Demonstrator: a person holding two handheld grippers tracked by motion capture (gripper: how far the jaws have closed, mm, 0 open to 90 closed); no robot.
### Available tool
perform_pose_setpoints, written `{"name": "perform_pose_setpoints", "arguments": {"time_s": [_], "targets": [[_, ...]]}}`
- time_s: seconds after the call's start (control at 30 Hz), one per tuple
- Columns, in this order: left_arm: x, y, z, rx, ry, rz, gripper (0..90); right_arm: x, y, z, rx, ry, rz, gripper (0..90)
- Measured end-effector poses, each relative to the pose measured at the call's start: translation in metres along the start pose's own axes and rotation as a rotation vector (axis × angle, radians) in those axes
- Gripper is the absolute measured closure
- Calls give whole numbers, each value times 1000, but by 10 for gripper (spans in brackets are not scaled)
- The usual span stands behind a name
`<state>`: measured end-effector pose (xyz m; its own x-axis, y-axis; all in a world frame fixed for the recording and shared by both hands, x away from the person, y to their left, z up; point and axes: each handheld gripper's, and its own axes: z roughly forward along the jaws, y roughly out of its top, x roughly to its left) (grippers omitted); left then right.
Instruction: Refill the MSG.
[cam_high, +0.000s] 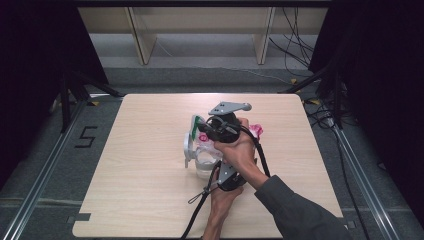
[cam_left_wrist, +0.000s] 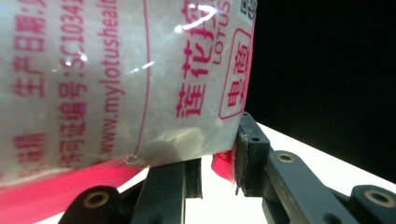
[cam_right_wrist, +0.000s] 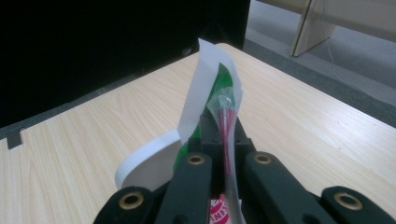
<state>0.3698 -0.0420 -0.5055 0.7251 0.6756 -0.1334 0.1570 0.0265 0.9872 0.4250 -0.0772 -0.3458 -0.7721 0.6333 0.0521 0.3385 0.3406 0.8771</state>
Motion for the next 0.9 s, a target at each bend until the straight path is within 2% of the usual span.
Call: {"name": "perform_pose_setpoints", "arguments": {"time_s": [0.03, 0.2, 0.23, 0.27, 0.37, 0.4, 0.43, 0.47, 0.57, 0.67, 0.77, 0.8, 0.9], "targets": [[0, 0, -1, 6, 2, 6, 747, 0, 1, -1, 14, 5, -5, 900], [0, 1, -1, 2, 9, 14, 746, 0, 1, -1, 9, 1, -9, 900], [0, 1, -1, 1, 10, 15, 747, 1, 1, 0, -6, -3, -13, 900], [0, 1, -1, 0, 9, 14, 747, 1, 1, 0, 6, 4, -6, 900], [-1, 1, -1, -2, 8, 17, 747, 0, 2, 0, 11, 3, -39, 900], [-1, 1, -1, 1, 9, 20, 747, 1, 2, 0, 10, 9, -12, 900], [0, 1, -1, 2, 8, 19, 747, 0, 2, 1, -4, 2, -25, 900], [-1, 1, -1, 1, 7, 12, 747, 1, 1, 0, 4, 5, -5, 900], [-1, 0, 0, -1, -1, 8, 747, 2, -1, 2, 23, -1, -32, 900], [0, 0, 0, -3, 13, 17, 748, 0, 0, 0, 20, 11, -12, 900], [0, 1, -2, -7, -2, 26, 749, 1, 1, 0, 8, 17, -13, 900], [0, 1, -2, -11, -4, 27, 748, -1, 2, -1, 19, 14, -24, 900], [0, 0, -1, -9, -4, 30, 749, -2, 3, 0, 15, 11, -15, 900]]}}
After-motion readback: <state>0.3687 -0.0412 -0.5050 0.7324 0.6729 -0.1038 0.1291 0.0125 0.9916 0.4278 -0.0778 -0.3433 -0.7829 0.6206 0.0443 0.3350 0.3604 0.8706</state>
